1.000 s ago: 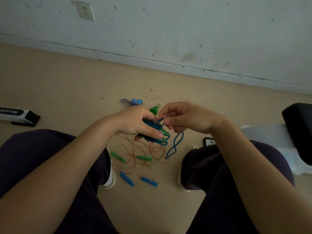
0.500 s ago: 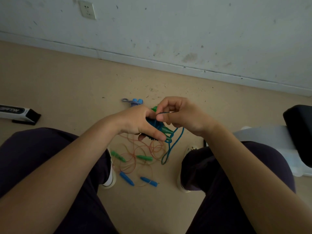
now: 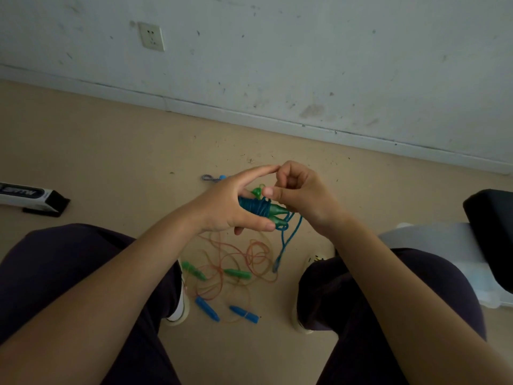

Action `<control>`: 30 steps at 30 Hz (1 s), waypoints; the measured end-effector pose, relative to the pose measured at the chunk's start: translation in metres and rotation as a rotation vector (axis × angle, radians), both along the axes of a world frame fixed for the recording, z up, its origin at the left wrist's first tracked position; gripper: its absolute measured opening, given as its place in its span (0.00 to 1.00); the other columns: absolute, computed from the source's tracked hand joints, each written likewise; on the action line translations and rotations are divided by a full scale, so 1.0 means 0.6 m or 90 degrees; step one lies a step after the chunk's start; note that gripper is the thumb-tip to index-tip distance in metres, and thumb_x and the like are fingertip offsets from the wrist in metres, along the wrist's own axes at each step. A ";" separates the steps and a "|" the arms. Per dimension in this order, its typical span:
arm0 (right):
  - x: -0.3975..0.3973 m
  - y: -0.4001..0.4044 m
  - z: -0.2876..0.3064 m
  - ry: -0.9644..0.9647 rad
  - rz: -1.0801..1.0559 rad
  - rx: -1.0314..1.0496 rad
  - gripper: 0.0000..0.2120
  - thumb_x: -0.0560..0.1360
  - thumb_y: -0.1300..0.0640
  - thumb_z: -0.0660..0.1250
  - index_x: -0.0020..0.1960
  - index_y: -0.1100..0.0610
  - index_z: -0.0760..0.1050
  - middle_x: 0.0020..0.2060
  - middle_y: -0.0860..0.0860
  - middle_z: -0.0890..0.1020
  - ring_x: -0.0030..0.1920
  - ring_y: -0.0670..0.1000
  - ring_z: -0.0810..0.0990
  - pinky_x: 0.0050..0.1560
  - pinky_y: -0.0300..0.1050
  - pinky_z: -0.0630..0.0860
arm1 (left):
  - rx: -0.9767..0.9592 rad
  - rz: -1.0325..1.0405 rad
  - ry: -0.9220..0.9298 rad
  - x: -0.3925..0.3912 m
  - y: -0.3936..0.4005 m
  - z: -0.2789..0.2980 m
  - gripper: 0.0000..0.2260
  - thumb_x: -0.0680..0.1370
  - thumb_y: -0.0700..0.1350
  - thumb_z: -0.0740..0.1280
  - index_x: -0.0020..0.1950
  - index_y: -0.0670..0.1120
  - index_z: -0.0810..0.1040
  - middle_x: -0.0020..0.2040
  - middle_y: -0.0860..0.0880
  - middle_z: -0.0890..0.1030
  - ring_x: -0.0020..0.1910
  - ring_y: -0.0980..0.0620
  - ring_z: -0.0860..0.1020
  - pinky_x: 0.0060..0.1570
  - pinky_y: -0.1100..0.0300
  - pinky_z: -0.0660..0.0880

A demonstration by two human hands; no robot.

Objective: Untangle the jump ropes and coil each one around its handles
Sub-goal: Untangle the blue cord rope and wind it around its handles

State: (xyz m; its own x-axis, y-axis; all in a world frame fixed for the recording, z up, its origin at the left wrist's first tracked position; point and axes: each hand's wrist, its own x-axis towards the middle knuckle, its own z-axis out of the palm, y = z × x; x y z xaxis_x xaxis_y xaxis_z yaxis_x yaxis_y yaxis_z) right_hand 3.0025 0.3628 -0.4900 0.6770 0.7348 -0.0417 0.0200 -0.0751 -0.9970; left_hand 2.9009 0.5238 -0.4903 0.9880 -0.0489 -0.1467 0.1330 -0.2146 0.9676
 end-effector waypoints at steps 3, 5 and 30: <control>-0.002 -0.001 0.001 0.001 0.016 -0.039 0.14 0.68 0.50 0.74 0.37 0.55 0.70 0.29 0.50 0.69 0.28 0.47 0.65 0.28 0.40 0.62 | -0.014 0.002 -0.028 -0.002 -0.002 0.004 0.43 0.67 0.39 0.80 0.75 0.62 0.65 0.55 0.47 0.84 0.51 0.41 0.83 0.30 0.56 0.78; -0.006 -0.001 0.001 0.013 0.030 -0.082 0.15 0.71 0.45 0.71 0.40 0.56 0.74 0.31 0.54 0.71 0.29 0.50 0.67 0.31 0.43 0.62 | -0.020 0.017 -0.044 -0.001 -0.002 0.003 0.40 0.68 0.40 0.80 0.74 0.62 0.68 0.54 0.46 0.84 0.49 0.39 0.83 0.30 0.55 0.78; -0.029 0.018 0.002 -0.176 0.072 -0.291 0.11 0.82 0.56 0.58 0.44 0.56 0.75 0.27 0.46 0.74 0.24 0.40 0.68 0.31 0.35 0.69 | -0.103 0.372 -0.096 0.016 0.004 -0.005 0.16 0.77 0.39 0.71 0.63 0.48 0.73 0.45 0.48 0.82 0.35 0.55 0.80 0.33 0.59 0.74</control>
State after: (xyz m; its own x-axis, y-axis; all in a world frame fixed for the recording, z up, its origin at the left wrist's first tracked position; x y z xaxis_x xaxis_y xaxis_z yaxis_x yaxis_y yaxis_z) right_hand 2.9851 0.3733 -0.4887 0.6261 0.7521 -0.2057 0.3100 -0.4822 -0.8194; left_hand 2.9108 0.5260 -0.4934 0.8674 0.4960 -0.0393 0.0431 0.0038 0.9991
